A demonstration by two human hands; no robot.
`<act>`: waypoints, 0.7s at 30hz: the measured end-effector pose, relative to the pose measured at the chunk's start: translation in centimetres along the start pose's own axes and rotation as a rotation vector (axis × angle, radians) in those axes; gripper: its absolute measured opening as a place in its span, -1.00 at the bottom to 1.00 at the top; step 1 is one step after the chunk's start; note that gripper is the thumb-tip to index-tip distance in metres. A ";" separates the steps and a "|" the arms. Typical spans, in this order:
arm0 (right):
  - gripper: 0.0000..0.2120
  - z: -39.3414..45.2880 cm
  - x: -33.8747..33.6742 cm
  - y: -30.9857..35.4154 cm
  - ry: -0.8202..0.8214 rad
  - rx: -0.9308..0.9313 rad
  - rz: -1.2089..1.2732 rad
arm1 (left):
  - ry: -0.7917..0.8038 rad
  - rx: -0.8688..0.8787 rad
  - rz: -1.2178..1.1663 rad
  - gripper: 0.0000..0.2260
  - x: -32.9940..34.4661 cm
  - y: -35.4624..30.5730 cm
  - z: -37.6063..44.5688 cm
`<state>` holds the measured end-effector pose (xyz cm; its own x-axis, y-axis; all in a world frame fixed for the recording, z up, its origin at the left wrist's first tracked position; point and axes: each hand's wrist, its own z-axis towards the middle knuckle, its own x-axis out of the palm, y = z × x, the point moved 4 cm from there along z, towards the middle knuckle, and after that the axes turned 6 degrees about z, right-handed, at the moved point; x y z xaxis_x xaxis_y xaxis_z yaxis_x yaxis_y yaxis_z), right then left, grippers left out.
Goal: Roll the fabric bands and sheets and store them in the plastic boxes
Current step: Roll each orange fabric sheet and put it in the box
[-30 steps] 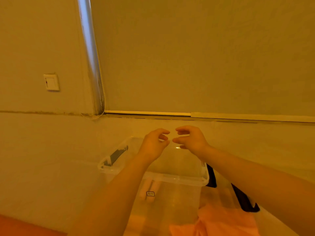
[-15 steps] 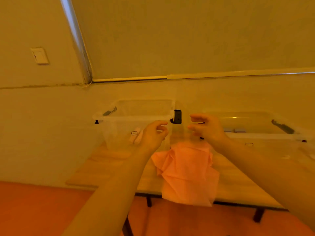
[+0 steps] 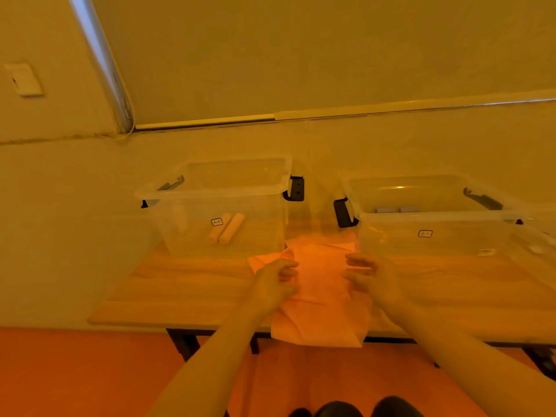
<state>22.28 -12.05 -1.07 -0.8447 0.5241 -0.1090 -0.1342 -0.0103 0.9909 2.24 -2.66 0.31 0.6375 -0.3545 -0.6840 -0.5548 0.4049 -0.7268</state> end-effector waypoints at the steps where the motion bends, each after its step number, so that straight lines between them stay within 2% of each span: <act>1: -0.64 0.1 0.2 -0.3 0.001 -0.001 0.008 | 0.021 -0.002 0.029 -0.52 0.3 0.5 0.1; 7: -0.68 0.1 2.0 -1.2 0.026 0.006 0.020 | 0.103 -0.039 0.042 -0.49 1.6 2.4 0.0; 15: -0.69 -0.3 3.2 -0.8 0.068 -0.031 -0.086 | -0.040 -0.007 -0.041 -0.71 0.7 2.5 0.4; 21: -0.71 -0.9 3.7 0.0 0.087 -0.072 -0.086 | -0.107 0.049 -0.112 -0.72 -0.3 0.6 1.0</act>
<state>18.74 -10.90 -1.57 -0.8698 0.4496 -0.2032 -0.2425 -0.0310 0.9696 2.19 -1.47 0.13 0.7485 -0.3087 -0.5868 -0.4521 0.4098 -0.7923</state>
